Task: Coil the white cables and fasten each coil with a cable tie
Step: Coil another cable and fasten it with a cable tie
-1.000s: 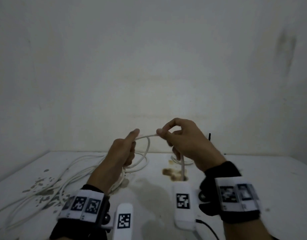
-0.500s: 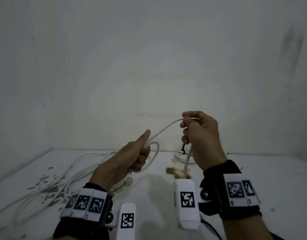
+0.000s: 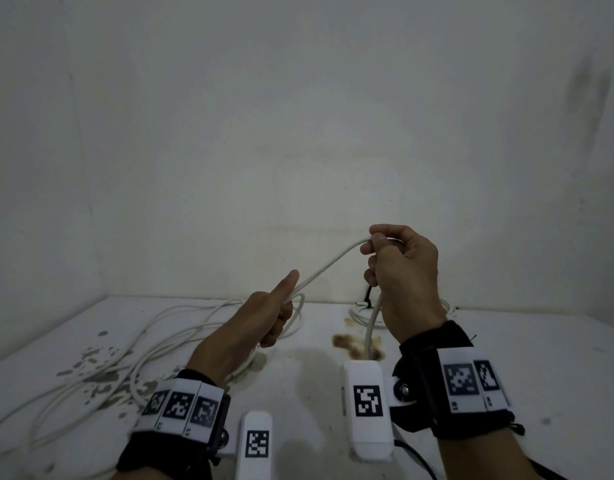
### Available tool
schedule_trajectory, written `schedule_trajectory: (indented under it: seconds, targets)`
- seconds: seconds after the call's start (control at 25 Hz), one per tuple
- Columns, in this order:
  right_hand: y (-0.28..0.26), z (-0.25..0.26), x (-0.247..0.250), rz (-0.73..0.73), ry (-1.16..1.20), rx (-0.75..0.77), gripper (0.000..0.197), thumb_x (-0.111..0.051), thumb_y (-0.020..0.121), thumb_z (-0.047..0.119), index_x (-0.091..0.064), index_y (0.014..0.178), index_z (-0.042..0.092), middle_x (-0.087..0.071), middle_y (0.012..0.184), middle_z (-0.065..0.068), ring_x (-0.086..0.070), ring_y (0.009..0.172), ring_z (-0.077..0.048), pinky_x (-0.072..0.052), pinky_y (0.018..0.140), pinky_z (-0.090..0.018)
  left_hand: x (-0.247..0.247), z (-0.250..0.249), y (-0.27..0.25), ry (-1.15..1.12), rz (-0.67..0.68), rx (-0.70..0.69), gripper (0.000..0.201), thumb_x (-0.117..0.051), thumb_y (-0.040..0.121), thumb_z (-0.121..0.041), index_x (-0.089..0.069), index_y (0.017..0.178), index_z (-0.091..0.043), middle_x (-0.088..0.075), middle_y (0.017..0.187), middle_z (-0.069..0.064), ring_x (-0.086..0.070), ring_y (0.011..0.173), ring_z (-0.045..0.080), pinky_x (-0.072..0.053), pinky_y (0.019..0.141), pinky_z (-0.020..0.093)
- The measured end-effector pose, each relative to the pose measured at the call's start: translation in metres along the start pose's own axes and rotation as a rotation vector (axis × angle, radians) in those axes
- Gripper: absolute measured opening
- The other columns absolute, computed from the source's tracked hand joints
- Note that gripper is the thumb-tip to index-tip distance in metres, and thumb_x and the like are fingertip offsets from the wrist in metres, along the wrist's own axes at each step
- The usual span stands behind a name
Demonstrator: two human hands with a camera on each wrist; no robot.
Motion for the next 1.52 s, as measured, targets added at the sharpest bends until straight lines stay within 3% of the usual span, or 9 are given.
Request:
schedule_trajectory:
  seconds: [0.32,0.56,0.68,0.8,1.0,1.24,1.36,1.44,1.52]
  targets:
    - [-0.004,-0.001,-0.007,0.011,-0.002,0.024,0.020,-0.049,0.099,0.001,-0.066,0.094,0.010,-0.066,0.070,-0.005,-0.042,0.043,-0.008,-0.038,0.045,-0.025,0.010,0.013,0.005,-0.016,-0.057,0.024,0.056,-0.045,0.089,-0.069,-0.023,0.060,-0.026,-0.018,0.056,-0.004,-0.014,0.049,0.012,-0.012,0.052,0.029]
    - [0.002,0.003,-0.002,0.055,-0.010,0.026,0.015,-0.050,0.100,0.001,-0.065,0.099,0.004,-0.068,0.077,-0.010,-0.042,0.045,-0.011,-0.038,0.044,-0.025,0.020,0.017,0.009,0.021,-0.211,0.016,0.059,-0.046,0.091,-0.065,-0.026,0.053,-0.025,-0.023,0.053,-0.002,-0.021,0.044,0.013,-0.018,0.050,0.027]
    - [0.002,0.005,-0.001,0.233,-0.096,-0.024,0.013,-0.053,0.100,0.005,-0.064,0.102,0.000,-0.073,0.087,-0.012,-0.047,0.047,-0.016,-0.044,0.045,-0.028,0.026,0.012,0.008,-0.264,-0.238,0.005,0.057,-0.047,0.096,-0.056,-0.029,0.050,-0.025,-0.021,0.047,-0.005,-0.018,0.038,0.012,-0.014,0.046,0.023]
    - [-0.011,0.001,-0.009,0.558,-0.224,-0.169,0.011,-0.059,0.097,0.008,-0.067,0.098,0.000,-0.075,0.096,-0.015,-0.062,0.057,-0.022,-0.054,0.053,-0.033,0.037,0.008,0.004,-0.562,-0.267,0.026,0.056,-0.048,0.096,-0.049,-0.026,0.051,-0.024,-0.015,0.044,-0.005,-0.012,0.035,0.011,-0.012,0.043,0.023]
    - [-0.029,-0.013,-0.033,0.637,-0.238,-0.182,0.011,-0.069,0.091,0.005,-0.071,0.094,-0.005,-0.070,0.086,-0.022,-0.069,0.065,-0.029,-0.060,0.061,-0.041,0.027,-0.010,-0.001,-0.759,-0.140,0.034,0.055,-0.040,0.097,-0.043,-0.022,0.049,-0.025,-0.010,0.040,-0.006,-0.002,0.037,0.012,-0.010,0.038,0.018]
    - [-0.023,-0.033,-0.043,0.402,-0.577,0.183,0.009,-0.076,0.085,0.027,-0.073,0.078,0.023,-0.058,0.079,0.005,-0.061,0.066,-0.017,-0.056,0.064,-0.035,0.000,-0.025,-0.009,-0.708,-0.009,0.042,0.054,-0.037,0.097,-0.042,-0.021,0.049,-0.024,-0.010,0.040,-0.007,-0.002,0.039,0.012,-0.007,0.041,0.020]
    - [-0.020,-0.042,-0.037,0.446,-0.336,0.054,0.022,-0.079,0.083,0.014,-0.058,0.086,0.008,-0.066,0.083,-0.009,-0.067,0.067,-0.023,-0.061,0.066,-0.047,-0.003,-0.024,-0.010,-0.771,0.057,0.062,0.057,-0.038,0.097,-0.043,-0.021,0.046,-0.025,-0.006,0.040,-0.007,0.001,0.040,0.013,-0.007,0.038,0.018]
    - [-0.022,-0.044,-0.037,0.551,-0.212,-0.060,0.024,-0.075,0.085,0.004,-0.052,0.093,0.003,-0.065,0.079,-0.018,-0.067,0.062,-0.028,-0.061,0.061,-0.046,-0.006,-0.022,-0.010,-0.796,0.093,0.068,0.059,-0.038,0.097,-0.044,-0.022,0.044,-0.025,-0.003,0.044,-0.007,0.001,0.039,0.012,-0.007,0.038,0.016]
    - [-0.025,-0.042,-0.036,0.629,-0.244,-0.104,0.021,-0.074,0.085,-0.001,-0.057,0.098,0.000,-0.065,0.068,-0.016,-0.067,0.057,-0.031,-0.061,0.058,-0.043,-0.010,-0.021,-0.009,-0.789,0.119,0.073,0.060,-0.039,0.098,-0.045,-0.022,0.044,-0.025,-0.005,0.040,-0.008,0.000,0.038,0.012,-0.007,0.039,0.015]
Point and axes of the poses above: each hand's wrist, its own y-axis towards the middle knuckle, its own x-axis out of the back of the hand, z = x × y, the point moved 6 cm from there along y, towards the middle knuckle
